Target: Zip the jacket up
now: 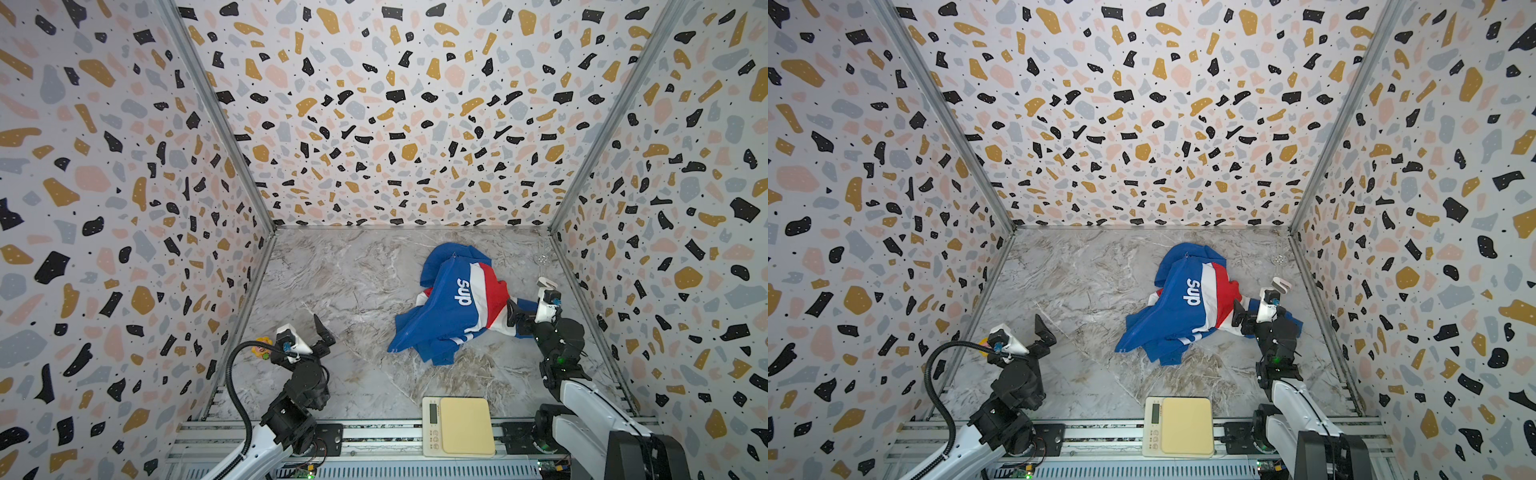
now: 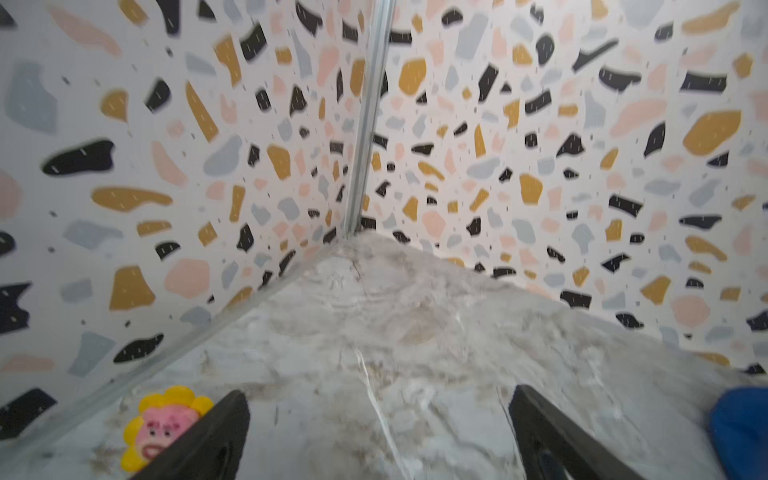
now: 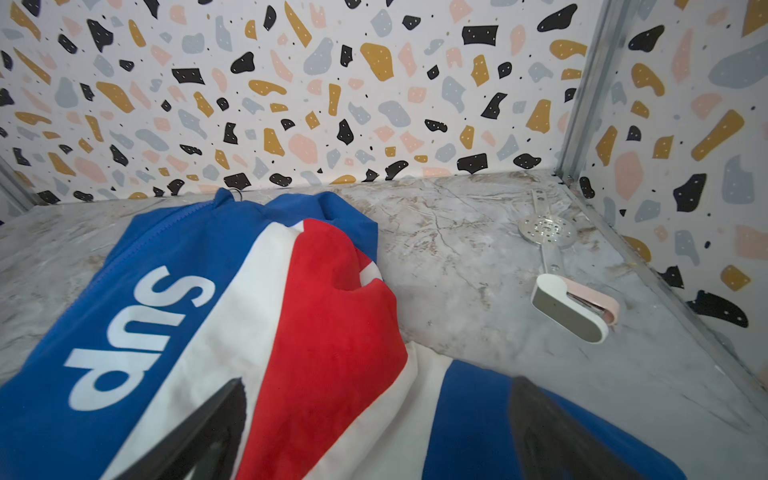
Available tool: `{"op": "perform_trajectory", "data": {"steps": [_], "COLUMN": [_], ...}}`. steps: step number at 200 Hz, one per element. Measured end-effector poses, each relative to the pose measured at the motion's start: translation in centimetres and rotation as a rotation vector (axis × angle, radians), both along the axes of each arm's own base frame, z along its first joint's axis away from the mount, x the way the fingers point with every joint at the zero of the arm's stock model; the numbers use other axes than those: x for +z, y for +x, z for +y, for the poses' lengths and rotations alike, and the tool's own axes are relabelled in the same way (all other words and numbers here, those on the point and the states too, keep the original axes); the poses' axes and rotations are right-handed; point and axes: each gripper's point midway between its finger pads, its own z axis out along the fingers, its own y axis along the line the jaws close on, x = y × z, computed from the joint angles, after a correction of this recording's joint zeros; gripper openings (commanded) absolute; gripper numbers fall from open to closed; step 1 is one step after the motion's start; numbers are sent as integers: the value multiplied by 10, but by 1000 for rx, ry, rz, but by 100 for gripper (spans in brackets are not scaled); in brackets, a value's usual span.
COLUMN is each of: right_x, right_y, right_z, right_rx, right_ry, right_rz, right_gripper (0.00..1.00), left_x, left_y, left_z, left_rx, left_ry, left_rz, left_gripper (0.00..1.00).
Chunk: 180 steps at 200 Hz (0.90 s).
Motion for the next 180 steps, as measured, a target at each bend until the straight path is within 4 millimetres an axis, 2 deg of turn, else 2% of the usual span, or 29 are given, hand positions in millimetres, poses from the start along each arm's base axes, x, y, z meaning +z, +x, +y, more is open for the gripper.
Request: {"op": "perform_trajectory", "data": {"steps": [14,29,56,87,100,119,138,155,170,180], "right_x": [-18,-34,-23,-14,-21,-46,-34,-23,-22,-23], "right_y": [0,-2,3,11,13,18,33,38,38,38], "right_z": [4,14,27,26,25,23,20,18,18,18], "right_rx": [7,39,68,59,50,39,37,30,31,33], "right_ry": [-21,-54,-120,-164,-175,-188,-183,-181,-181,-181], "right_rz": [20,54,-15,-87,-99,-15,-42,-74,-76,-73], "right_gripper": [99,99,99,99,99,99,99,99,99,99], "left_x": [16,24,25,30,32,35,34,21,-8,-36], "left_y": [-5,-7,-5,1,3,8,18,34,54,65], "left_z": [8,14,22,34,43,52,55,50,38,30], "left_rx": [36,67,111,141,163,179,169,131,60,15], "left_ry": [-15,-16,18,36,31,25,30,57,115,161], "left_rz": [-59,-86,-74,-93,-110,-133,-140,-89,36,145], "left_gripper": [100,100,100,100,100,100,100,100,100,100]}}
